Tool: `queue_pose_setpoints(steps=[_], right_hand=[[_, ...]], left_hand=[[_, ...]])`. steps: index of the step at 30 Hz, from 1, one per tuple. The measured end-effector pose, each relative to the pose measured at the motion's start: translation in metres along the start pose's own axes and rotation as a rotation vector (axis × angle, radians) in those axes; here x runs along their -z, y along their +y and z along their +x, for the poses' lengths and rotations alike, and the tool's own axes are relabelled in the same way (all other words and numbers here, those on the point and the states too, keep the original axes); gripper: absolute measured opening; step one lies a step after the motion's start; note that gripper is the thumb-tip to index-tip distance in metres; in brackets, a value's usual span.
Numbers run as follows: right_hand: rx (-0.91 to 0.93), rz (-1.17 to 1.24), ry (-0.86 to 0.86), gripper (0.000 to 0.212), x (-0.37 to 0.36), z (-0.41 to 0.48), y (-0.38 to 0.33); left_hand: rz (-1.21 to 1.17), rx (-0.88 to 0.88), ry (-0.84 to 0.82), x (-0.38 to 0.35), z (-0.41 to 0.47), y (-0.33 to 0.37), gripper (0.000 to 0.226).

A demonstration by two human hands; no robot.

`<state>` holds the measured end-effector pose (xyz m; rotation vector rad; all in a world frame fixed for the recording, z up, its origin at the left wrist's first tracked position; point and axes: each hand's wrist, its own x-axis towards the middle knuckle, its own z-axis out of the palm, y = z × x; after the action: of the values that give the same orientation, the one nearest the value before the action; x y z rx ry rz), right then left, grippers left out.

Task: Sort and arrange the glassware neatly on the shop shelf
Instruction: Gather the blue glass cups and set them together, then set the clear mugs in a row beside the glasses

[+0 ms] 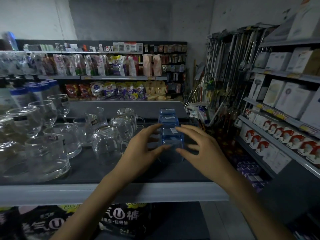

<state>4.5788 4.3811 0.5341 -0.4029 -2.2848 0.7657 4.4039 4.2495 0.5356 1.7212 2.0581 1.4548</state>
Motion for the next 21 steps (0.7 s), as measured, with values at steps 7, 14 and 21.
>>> queue_pose_setpoints(steps=[7,14,21], right_hand=[[0.035,-0.115,0.016,0.067,0.0,-0.003,-0.003],[0.281,-0.259,0.264,0.05,-0.024,-0.02,-0.047],[0.192,-0.251,0.294,0.051,-0.082,-0.002,-0.105]], left_hand=[[0.067,0.006,0.001,0.001,-0.005,0.005,0.065],[0.366,-0.115,0.333,0.047,-0.048,0.015,0.046],[0.565,0.113,0.295,0.089,-0.063,-0.02,0.072]])
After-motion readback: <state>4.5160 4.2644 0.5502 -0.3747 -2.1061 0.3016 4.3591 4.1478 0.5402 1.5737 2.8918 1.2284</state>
